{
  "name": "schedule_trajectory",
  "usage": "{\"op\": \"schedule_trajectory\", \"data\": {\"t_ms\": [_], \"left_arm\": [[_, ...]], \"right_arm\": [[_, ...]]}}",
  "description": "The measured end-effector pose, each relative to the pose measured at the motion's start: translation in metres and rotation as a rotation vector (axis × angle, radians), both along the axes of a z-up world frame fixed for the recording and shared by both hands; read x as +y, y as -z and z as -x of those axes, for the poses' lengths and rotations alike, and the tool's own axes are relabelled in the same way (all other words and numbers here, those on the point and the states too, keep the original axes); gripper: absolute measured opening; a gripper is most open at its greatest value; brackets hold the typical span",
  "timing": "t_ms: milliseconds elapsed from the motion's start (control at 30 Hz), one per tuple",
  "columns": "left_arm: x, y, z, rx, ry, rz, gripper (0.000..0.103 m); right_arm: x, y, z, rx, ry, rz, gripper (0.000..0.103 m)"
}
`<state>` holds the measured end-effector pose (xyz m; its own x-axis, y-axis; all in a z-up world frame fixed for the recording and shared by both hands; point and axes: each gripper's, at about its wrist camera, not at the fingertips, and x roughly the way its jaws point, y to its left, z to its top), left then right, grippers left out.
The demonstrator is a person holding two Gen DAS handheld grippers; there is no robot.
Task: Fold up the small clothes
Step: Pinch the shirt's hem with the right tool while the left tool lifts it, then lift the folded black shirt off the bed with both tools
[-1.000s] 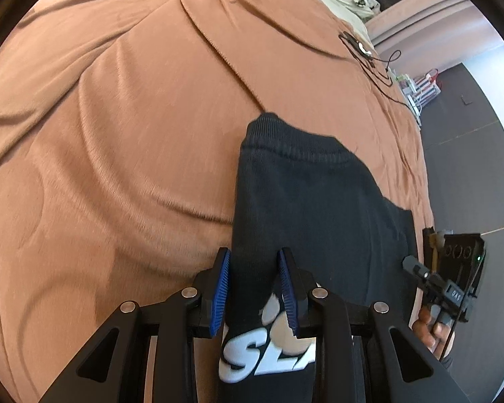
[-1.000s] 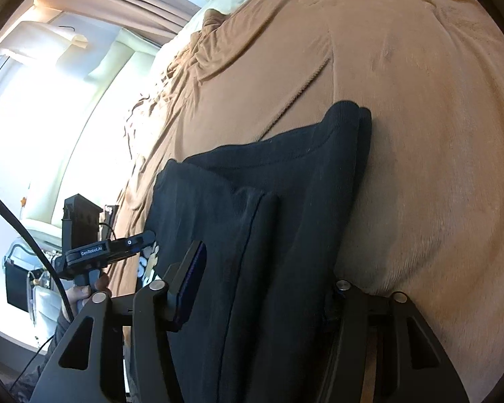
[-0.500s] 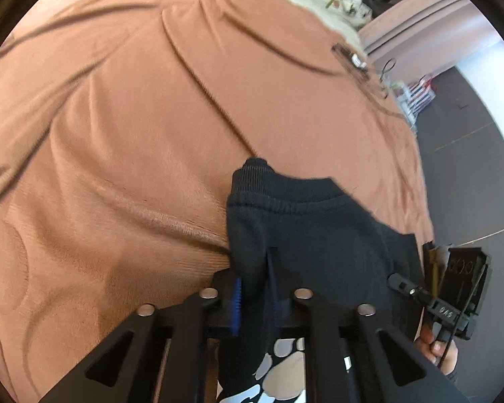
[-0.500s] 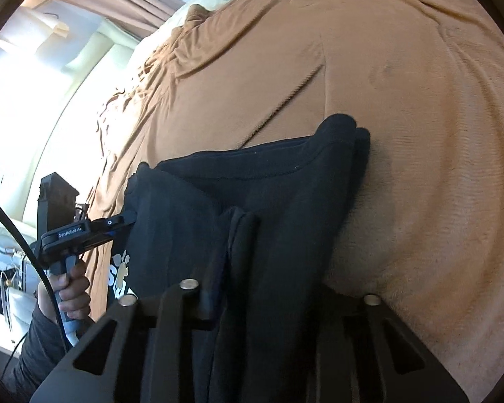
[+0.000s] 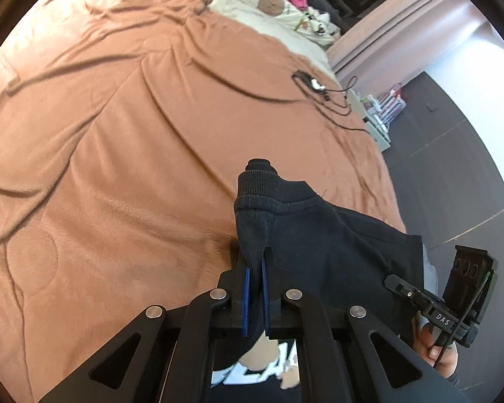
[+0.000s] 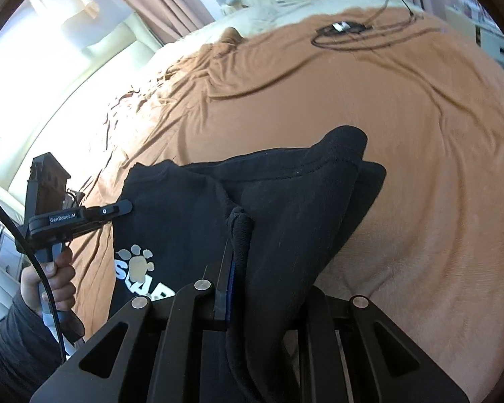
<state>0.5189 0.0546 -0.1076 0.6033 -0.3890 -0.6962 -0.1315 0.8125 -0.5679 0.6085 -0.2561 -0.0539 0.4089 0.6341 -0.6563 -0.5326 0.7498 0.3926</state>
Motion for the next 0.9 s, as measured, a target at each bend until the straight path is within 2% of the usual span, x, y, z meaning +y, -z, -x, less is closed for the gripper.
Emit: {"op": "schedule_trajectory", "data": {"t_ms": [433, 900], "left_arm": [[-0.012, -0.072, 0.048, -0.139, -0.002, -0.01, 0.005], [-0.031, -0.143, 0.136, -0.292, 0.003, -0.01, 0.005]], "right_arm": [[-0.037, -0.052, 0.087, -0.153, 0.025, 0.008, 0.01], [-0.076, -0.107, 0.209, -0.322, 0.052, 0.023, 0.01]]}}
